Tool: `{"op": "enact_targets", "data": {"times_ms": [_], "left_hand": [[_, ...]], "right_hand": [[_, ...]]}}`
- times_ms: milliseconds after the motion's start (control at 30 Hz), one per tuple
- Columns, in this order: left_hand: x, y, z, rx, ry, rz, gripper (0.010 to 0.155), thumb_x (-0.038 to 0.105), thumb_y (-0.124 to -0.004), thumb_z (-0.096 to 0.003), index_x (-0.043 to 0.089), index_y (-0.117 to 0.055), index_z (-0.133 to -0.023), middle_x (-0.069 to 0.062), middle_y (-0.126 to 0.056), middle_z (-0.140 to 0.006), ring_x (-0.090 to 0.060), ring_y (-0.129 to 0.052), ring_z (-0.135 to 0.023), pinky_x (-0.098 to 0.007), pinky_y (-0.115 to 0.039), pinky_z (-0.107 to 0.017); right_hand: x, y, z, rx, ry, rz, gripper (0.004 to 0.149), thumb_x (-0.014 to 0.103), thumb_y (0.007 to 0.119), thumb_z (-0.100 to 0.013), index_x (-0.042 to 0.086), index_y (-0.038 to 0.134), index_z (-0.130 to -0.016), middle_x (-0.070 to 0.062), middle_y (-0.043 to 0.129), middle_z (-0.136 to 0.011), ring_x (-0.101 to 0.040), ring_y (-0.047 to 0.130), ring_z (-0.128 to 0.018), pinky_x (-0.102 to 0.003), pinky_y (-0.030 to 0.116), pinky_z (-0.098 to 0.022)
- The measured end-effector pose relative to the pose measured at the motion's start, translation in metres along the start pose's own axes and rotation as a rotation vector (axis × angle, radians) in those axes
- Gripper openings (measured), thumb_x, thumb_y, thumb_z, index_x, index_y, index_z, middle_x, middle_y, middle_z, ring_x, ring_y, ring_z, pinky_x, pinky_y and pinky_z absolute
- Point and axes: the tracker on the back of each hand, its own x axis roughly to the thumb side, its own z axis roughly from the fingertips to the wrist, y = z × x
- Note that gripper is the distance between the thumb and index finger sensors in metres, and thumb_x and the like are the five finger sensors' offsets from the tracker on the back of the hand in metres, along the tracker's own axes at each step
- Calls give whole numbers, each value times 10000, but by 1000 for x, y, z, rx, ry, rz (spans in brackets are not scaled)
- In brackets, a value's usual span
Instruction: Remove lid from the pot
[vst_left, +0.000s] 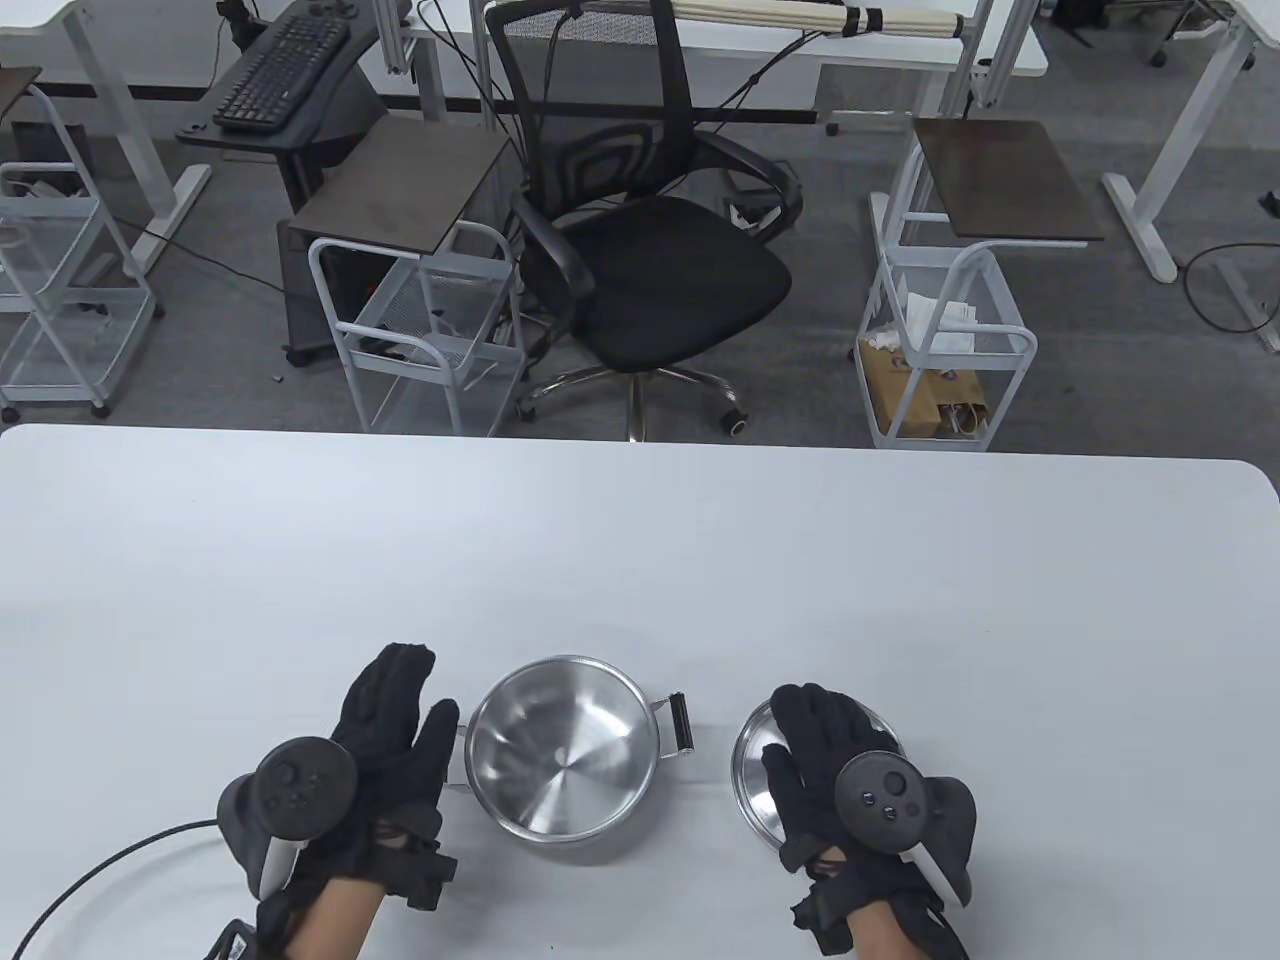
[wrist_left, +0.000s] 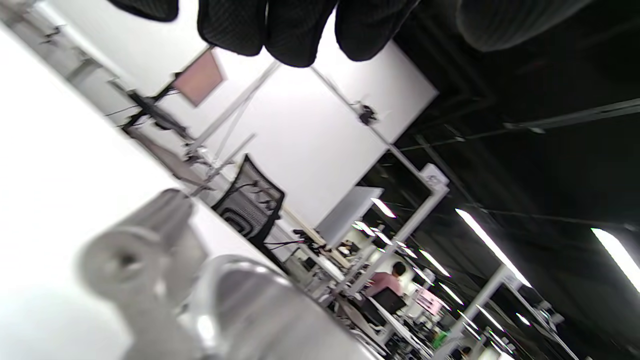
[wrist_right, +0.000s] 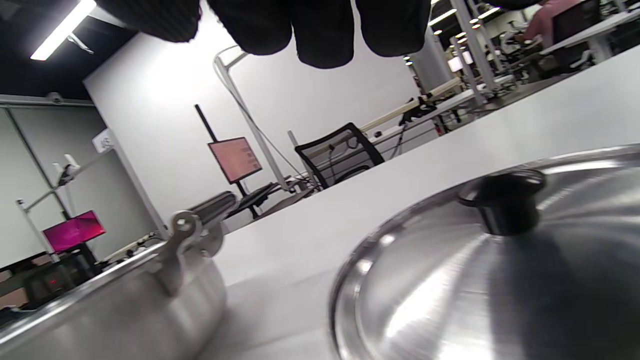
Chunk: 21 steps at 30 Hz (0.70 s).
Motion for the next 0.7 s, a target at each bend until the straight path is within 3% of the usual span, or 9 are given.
{"op": "enact_targets", "data": {"times_ms": [133, 333, 467, 700], "left_hand": [[22, -1, 10, -18, -134, -69, 739, 698, -665, -469, 370, -482, -1106, -33, -467, -1217, -363, -430, -1130, -668, -369, -752], [39, -28, 18, -177, -262, -277, 828, 829, -607, -440, 456, -349, -1131, 18, -302, -1260, -318, -247, -1176, -663, -193, -762], [40, -43, 17, -250, -288, -451, 855, 879, -568, -429, 489, -271, -1129, 38, -225, -1264, -311, -171, -1175, -656, -160, -759], [34, -48, 18, -259, -270, -466, 847, 867, -580, -431, 492, -273, -1125, 34, -245, -1263, -311, -191, -1177, -656, -163, -759]], "right_hand": [[20, 4, 6, 2, -114, 41, 668, 541, 616, -533, 284, 386, -1105, -88, 338, -1206, -494, 311, -1105, -786, 267, -712], [39, 21, 8, 48, -230, 246, 718, 608, 596, -514, 335, 295, -1106, -45, 251, -1218, -450, 181, -1122, -770, 172, -718], [37, 32, 5, 99, -235, 310, 723, 610, 602, -511, 331, 298, -1105, -50, 237, -1213, -457, 166, -1113, -764, 152, -711], [37, 40, 4, 156, -227, 318, 715, 599, 609, -514, 322, 315, -1103, -62, 253, -1211, -472, 182, -1107, -765, 146, -706]]}}
